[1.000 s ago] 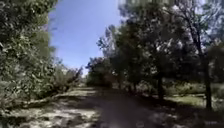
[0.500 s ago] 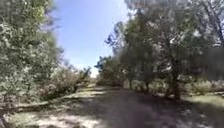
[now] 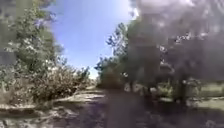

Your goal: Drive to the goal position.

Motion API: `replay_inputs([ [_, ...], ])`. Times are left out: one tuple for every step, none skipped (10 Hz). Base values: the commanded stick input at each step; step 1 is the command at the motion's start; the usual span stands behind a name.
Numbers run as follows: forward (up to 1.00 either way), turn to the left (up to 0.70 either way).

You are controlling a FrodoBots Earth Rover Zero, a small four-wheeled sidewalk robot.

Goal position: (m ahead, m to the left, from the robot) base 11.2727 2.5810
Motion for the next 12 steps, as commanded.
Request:
replay_inputs([
  [0.85, 0.0],
  [0.85, 0.0],
  [0.85, 0.0],
  [0.85, 0.0],
  [0.85, 0.0],
  [0.85, 0.0],
  [0.85, 0.0],
  [0.85, 0.03],
  [0.85, 0.15],
  [0.85, 0.28],
  [0.85, 0.0],
  [0.85, 0.0],
])
